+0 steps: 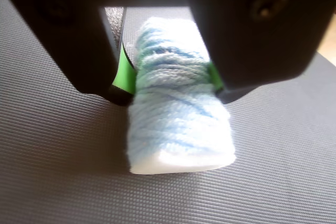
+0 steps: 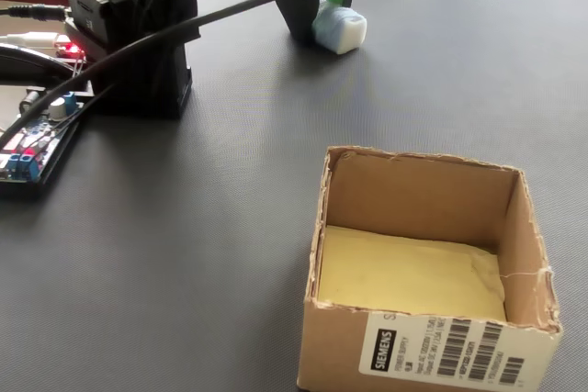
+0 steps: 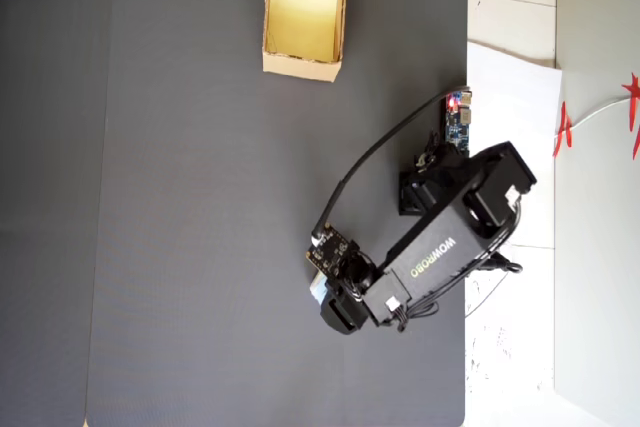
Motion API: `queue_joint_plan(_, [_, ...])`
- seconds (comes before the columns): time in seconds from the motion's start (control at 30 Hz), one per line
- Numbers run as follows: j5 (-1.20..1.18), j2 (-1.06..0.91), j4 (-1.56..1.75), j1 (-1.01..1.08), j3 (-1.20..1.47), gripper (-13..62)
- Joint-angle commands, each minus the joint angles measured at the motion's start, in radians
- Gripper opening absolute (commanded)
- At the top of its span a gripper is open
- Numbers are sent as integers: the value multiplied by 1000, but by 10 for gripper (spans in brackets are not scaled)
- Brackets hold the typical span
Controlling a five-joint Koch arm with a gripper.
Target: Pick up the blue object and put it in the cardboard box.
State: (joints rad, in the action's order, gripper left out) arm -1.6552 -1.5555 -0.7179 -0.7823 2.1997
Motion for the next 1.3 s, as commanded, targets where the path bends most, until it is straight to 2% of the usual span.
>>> queue_joint_plan(0.0, [-26, 40, 144, -6, -11, 91])
queue_joint_plan(0.1, [-25, 38, 144, -3, -14, 85])
queue_joint_plan(0.17, [-2, 21, 166, 2, -8, 50])
queue_joint_plan(0.43, [54, -91, 210, 78, 6, 43])
queue_joint_plan(1.07, [77, -532, 213, 383, 101, 44])
queue_joint_plan(1.27, [83, -684, 235, 540, 132, 44])
